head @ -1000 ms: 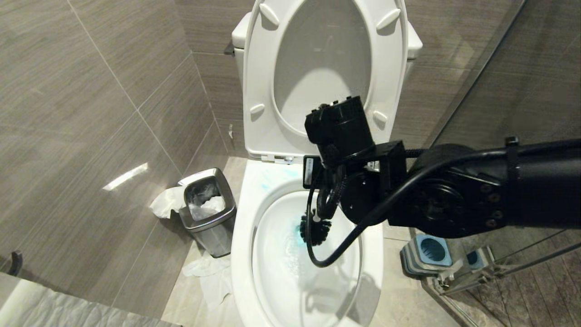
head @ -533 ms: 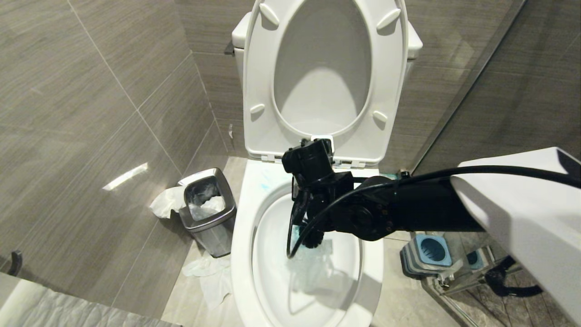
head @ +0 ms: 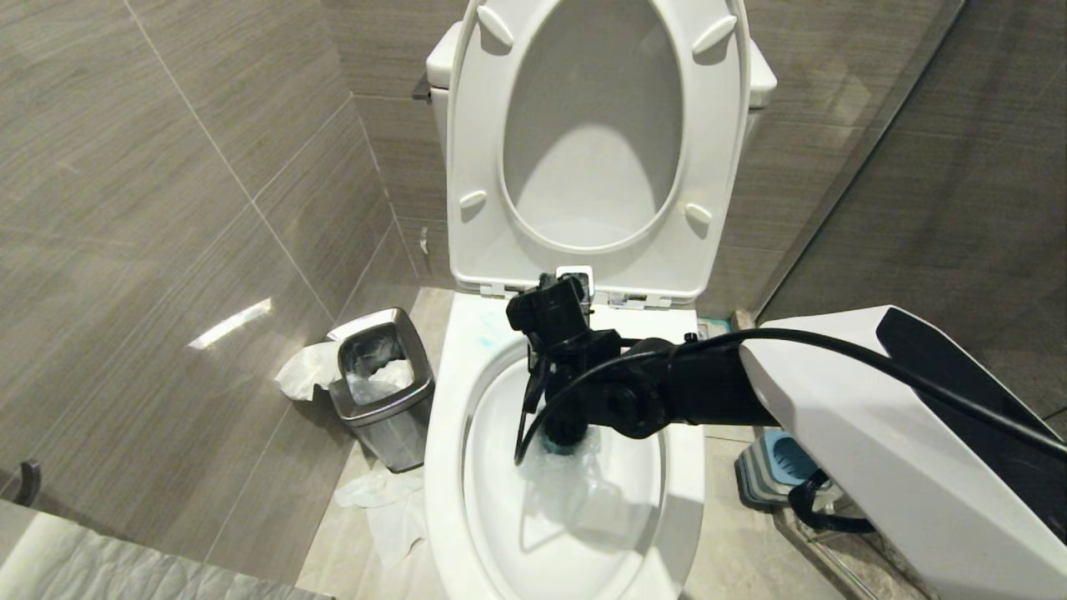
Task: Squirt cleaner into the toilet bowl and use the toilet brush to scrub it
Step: Scrub the toilet bowl
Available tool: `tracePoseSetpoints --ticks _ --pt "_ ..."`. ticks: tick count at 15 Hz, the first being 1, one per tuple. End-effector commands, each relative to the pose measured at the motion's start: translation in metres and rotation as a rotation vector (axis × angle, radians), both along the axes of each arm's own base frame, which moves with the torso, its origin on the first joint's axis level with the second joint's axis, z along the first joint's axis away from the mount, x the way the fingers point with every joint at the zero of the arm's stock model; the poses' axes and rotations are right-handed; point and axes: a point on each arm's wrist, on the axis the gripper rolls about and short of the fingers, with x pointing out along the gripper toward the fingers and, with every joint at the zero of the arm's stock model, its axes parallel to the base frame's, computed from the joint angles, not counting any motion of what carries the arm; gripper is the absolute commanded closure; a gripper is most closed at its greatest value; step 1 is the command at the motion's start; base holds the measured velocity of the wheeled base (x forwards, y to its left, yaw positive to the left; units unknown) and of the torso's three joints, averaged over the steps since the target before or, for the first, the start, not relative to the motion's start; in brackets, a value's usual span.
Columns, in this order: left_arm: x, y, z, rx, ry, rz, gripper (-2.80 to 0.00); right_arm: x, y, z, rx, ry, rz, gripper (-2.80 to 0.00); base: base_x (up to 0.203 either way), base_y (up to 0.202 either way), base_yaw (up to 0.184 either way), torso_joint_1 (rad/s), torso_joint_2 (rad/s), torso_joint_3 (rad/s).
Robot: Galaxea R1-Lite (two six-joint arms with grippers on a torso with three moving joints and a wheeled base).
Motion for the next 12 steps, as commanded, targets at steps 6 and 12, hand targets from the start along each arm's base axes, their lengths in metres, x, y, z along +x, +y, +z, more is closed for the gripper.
tracePoseSetpoints --ticks 6,12 --pt "0.000 0.000 0.000 0.002 0.003 0.000 0.00 -0.080 -0.033 0.137 0.065 -0.107 0.086 0.00 0.000 0.000 0.000 0.000 0.00 0.000" --pt "0.000 0.000 0.000 0.002 0.003 0.000 0.00 -0.150 -0.060 0.203 0.070 -0.132 0.139 0.00 0.000 0.000 0.000 0.000 0.00 0.000"
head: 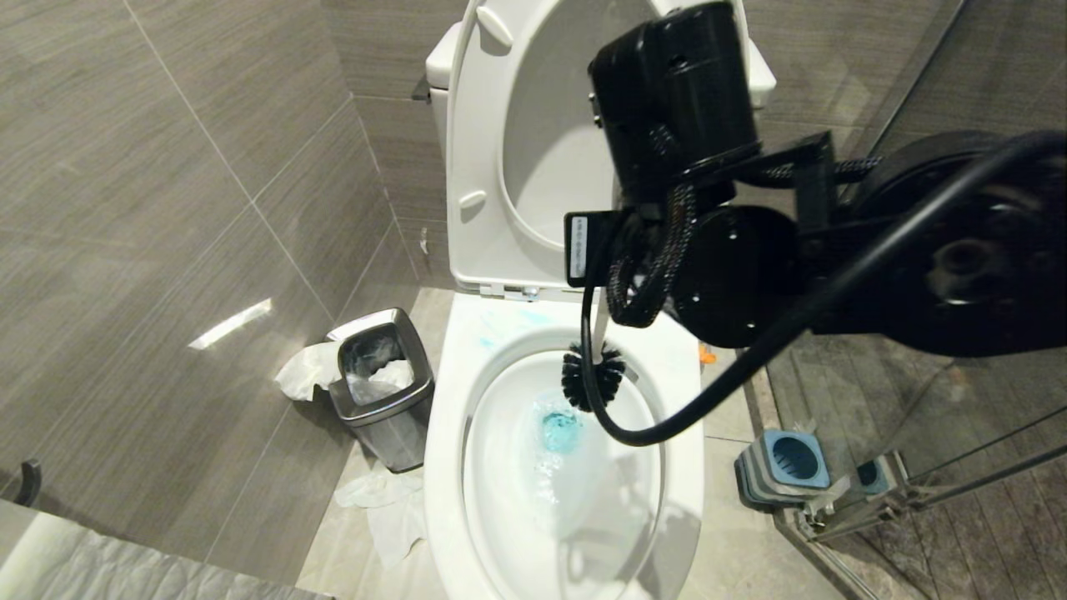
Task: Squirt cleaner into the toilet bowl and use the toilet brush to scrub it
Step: Scrub the toilet bowl
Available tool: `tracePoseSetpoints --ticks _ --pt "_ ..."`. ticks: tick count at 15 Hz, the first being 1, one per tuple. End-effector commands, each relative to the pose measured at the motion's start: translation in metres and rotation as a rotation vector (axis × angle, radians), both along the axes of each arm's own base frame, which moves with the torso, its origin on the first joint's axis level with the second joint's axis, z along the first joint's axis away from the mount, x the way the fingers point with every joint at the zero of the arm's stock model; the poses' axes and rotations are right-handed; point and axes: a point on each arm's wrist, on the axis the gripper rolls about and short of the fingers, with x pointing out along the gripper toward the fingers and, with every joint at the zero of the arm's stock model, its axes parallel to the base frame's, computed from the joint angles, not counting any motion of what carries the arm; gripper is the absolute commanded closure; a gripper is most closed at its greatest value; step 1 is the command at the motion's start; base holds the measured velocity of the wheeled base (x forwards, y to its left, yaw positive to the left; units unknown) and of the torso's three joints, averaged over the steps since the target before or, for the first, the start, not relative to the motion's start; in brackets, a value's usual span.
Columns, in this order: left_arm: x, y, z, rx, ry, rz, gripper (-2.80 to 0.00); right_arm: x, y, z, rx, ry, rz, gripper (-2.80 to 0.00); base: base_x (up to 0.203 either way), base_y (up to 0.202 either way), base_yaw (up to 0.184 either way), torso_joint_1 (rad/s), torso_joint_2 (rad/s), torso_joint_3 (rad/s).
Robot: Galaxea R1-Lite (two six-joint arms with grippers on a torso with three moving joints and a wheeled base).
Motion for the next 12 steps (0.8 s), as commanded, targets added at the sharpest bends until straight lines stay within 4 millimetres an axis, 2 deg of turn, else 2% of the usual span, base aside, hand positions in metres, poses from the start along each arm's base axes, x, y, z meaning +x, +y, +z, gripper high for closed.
tracePoseSetpoints --ticks 1,4,12 --pt "0.0002 0.0000 -0.0004 0.000 0.003 0.000 0.00 -0.0240 -0.0179 0.0337 0.060 -0.048 0.010 0.00 0.000 0.000 0.000 0.000 0.00 0.000" --pt "0.0002 0.0000 -0.0004 0.000 0.003 0.000 0.00 -0.0253 -0.0204 0.0405 0.071 -0.057 0.008 0.00 0.000 0.000 0.000 0.000 0.00 0.000" --pt "0.0002 0.0000 -0.0004 0.002 0.003 0.000 0.00 -0.0242 -0.0184 0.0376 0.063 -0.052 0.006 0.00 0.000 0.000 0.000 0.000 0.00 0.000"
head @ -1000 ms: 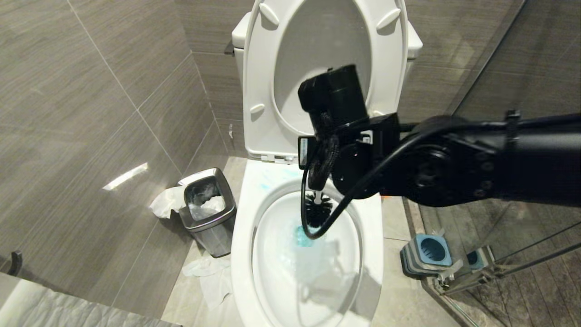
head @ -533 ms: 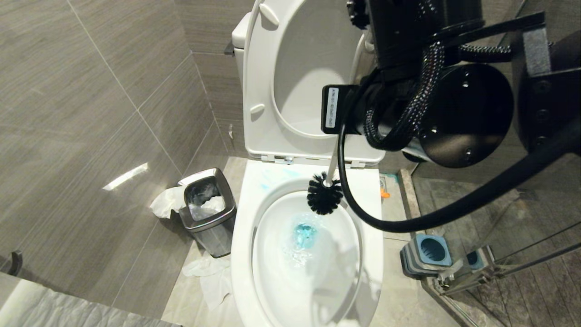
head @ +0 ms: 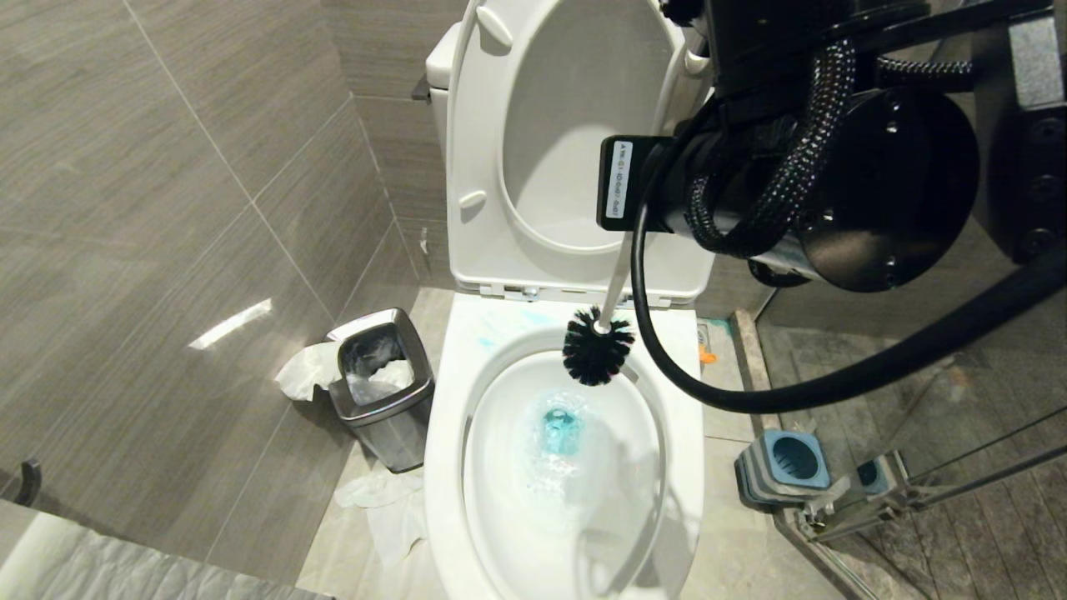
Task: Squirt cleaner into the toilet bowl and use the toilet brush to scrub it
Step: Scrub the toilet bowl, then put the toilet brush back
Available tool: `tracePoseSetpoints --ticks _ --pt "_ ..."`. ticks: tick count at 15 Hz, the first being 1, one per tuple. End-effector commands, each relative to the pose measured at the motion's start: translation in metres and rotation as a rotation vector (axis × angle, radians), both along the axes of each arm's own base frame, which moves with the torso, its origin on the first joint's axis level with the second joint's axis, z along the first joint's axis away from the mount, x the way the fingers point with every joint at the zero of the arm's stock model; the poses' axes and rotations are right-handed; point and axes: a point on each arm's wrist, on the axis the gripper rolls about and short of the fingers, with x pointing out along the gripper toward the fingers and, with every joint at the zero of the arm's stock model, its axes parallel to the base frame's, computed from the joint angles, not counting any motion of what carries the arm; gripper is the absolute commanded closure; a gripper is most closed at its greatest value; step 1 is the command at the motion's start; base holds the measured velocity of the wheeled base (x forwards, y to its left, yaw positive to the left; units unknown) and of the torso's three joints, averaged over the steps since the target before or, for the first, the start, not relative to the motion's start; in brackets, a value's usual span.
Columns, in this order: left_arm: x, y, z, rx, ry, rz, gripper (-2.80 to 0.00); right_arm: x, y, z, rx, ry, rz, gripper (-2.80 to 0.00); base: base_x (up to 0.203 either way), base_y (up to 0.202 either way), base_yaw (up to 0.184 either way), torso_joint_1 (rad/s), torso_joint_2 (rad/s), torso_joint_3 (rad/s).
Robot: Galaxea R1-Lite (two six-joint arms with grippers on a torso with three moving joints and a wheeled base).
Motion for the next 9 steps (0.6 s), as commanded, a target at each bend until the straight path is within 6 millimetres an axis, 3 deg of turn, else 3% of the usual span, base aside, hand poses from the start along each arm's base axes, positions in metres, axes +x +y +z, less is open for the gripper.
tracePoseSetpoints --ticks 1,9 --pt "0.000 0.000 0.000 0.001 0.003 0.000 0.00 0.000 0.000 -0.001 -0.001 0.001 -0.004 0.00 0.000 0.000 0.000 0.000 0.00 0.000" --pt "0.000 0.000 0.000 0.001 0.003 0.000 0.00 -0.006 -0.010 0.007 -0.065 0.022 -0.080 0.00 0.000 0.000 0.000 0.000 0.00 0.000"
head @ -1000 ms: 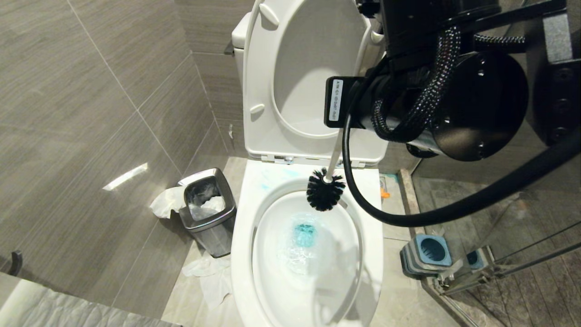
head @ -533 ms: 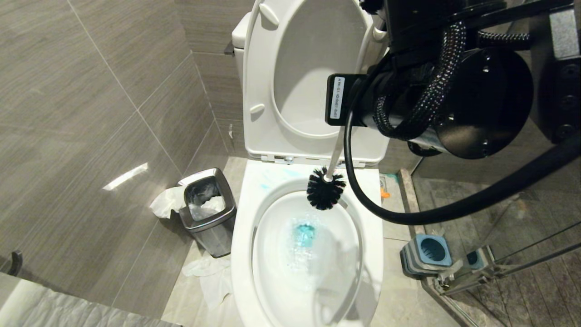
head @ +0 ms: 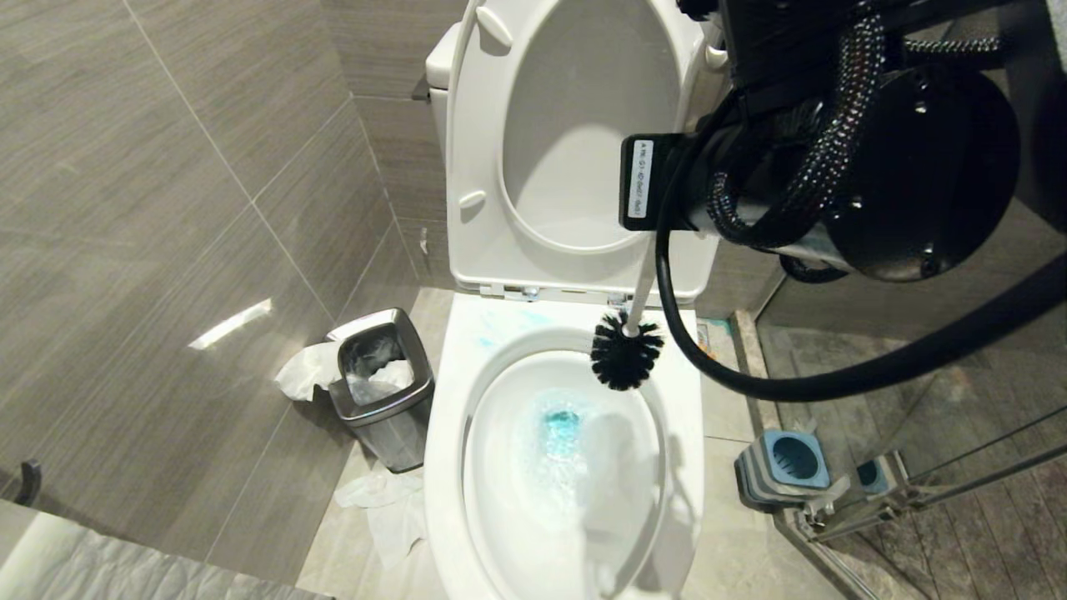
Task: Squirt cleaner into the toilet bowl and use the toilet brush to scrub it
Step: Put the toilet brush back
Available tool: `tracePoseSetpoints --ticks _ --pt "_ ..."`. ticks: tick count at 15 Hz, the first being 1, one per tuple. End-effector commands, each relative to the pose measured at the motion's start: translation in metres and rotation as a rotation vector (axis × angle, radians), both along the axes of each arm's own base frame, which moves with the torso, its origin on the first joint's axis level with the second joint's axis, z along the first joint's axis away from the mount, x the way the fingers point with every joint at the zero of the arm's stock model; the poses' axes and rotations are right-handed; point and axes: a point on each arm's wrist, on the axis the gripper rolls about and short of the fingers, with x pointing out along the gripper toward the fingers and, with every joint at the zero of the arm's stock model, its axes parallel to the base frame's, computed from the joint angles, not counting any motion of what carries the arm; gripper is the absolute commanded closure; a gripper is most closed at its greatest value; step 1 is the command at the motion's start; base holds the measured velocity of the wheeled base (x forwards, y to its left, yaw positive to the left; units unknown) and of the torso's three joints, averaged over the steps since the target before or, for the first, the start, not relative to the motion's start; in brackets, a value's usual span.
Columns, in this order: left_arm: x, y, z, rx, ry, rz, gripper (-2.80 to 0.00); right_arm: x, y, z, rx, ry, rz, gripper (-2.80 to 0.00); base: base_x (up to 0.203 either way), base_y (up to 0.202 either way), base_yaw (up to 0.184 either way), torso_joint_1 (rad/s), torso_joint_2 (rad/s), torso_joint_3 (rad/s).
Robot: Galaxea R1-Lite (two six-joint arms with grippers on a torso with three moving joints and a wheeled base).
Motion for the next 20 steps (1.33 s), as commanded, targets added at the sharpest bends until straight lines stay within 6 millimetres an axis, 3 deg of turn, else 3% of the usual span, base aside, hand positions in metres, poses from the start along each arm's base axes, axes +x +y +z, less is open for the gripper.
tracePoseSetpoints --ticks 1,5,8,12,16,20 --pt "0.000 0.000 0.000 0.000 0.003 0.000 0.00 -0.003 -0.006 0.006 -0.014 -0.002 -0.031 0.00 0.000 0.000 0.000 0.000 0.00 0.000" --pt "0.000 0.000 0.000 0.000 0.003 0.000 0.00 0.002 -0.034 0.014 -0.034 -0.006 -0.139 0.00 0.000 0.000 0.000 0.000 0.00 0.000" --pt "0.000 0.000 0.000 0.000 0.003 0.000 0.00 0.005 -0.070 0.025 -0.017 -0.010 -0.209 0.00 0.000 0.000 0.000 0.000 0.00 0.000" --pt "0.000 0.000 0.000 0.000 0.003 0.000 0.00 0.006 -0.118 0.024 -0.018 0.049 -0.227 0.00 0.000 0.000 0.000 0.000 0.00 0.000" --pt "0.000 0.000 0.000 0.000 0.003 0.000 0.00 0.018 -0.171 0.008 -0.058 0.137 -0.296 0.00 0.000 0.000 0.000 0.000 0.00 0.000" --pt "0.000 0.000 0.000 0.000 0.003 0.000 0.00 0.039 -0.204 -0.029 -0.049 0.148 -0.323 0.00 0.000 0.000 0.000 0.000 0.00 0.000"
